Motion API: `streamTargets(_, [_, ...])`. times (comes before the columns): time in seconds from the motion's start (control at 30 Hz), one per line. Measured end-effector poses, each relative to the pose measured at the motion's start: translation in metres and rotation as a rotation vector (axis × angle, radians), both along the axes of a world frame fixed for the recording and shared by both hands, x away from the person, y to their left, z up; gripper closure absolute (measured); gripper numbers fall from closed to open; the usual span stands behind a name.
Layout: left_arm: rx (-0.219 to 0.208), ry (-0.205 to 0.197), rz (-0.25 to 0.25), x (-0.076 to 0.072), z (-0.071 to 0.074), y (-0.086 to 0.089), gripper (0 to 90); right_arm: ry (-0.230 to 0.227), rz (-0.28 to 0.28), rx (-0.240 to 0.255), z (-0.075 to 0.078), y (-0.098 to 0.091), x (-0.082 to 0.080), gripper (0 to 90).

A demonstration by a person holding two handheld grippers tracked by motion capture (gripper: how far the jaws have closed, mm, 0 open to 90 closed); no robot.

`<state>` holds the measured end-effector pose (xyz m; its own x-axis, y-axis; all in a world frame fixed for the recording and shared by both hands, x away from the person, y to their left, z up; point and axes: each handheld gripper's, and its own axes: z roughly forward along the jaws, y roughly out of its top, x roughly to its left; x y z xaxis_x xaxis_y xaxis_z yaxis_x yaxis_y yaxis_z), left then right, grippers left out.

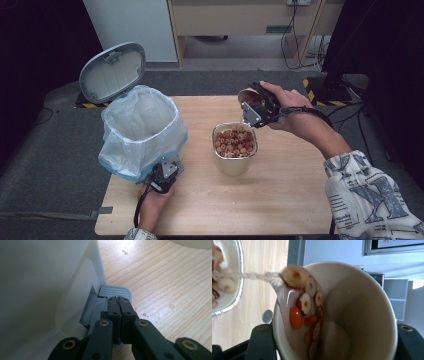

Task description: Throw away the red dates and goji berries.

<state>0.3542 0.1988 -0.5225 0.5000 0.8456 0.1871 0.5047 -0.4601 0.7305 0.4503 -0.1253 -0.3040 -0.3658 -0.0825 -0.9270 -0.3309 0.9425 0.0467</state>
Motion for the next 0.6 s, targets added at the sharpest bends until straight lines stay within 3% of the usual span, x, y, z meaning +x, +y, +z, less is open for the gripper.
streamTargets(0.17, [0.000,0.000,-0.001,0.0001,0.0000,0.0002,87.7,-0.020,-0.003,-0.032,-0.0001,0.0001,0.0003,35.7])
streamTargets(0.6, [0.001,0.000,-0.002,0.0001,0.0001,0.0001,87.7,-0.023,0.002,-0.028,-0.0006,0.0018,-0.0006,35.7])
